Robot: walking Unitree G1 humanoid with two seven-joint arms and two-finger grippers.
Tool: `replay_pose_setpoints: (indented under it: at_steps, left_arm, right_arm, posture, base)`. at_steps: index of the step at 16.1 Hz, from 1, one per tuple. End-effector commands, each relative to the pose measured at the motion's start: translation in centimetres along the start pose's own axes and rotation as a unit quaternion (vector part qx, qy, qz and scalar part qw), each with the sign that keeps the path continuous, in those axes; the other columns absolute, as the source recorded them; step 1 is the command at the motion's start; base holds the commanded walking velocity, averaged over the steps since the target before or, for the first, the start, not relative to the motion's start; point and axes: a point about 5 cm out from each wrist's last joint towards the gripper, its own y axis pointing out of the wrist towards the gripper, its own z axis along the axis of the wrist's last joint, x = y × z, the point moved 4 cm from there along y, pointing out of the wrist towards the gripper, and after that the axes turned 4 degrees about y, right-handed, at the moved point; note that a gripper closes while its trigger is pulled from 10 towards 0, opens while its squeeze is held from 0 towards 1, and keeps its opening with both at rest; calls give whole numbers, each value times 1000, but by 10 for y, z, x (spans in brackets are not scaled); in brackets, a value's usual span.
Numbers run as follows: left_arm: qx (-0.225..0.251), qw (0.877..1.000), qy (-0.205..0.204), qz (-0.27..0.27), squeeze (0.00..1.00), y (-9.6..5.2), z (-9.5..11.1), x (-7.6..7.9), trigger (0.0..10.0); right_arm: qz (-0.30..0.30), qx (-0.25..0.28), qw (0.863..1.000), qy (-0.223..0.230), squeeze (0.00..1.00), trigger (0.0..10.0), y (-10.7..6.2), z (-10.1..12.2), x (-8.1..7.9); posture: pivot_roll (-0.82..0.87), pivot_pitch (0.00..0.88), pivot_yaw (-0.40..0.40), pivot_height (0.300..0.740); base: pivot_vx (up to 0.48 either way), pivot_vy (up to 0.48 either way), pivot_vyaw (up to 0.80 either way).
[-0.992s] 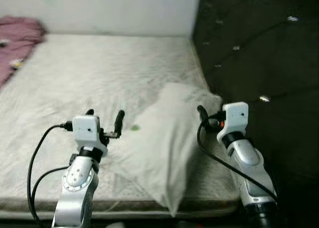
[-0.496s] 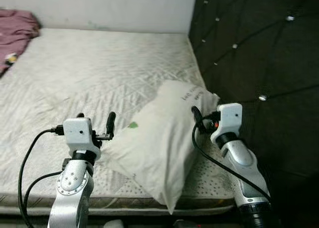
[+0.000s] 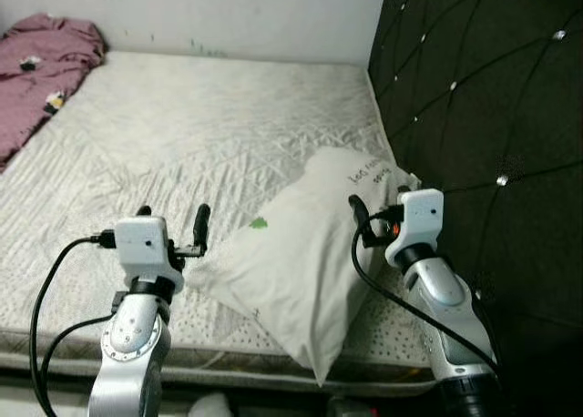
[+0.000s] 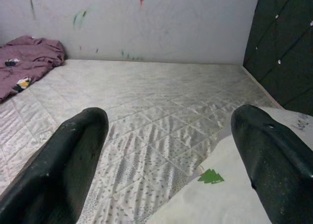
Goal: Clean up the room
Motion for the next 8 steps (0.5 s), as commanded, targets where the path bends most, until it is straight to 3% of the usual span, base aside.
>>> replay_pose_setpoints:
  at_steps: [1,8]
  left_arm:
    - [8,1000,5,6,0,1,5,-2,10000]
    - [5,1000,-2,27,0,5,6,-5,10000]
  right_arm:
    - [5,3,1000,2,0,10000,1,4,-2]
    - [17,-5,1000,-5,0,10000,2,1,-5]
  posture:
    - [-24,0,-9,656]
    - [-12,0,-39,651]
  base:
    - [0,0,0]
    - [0,0,0]
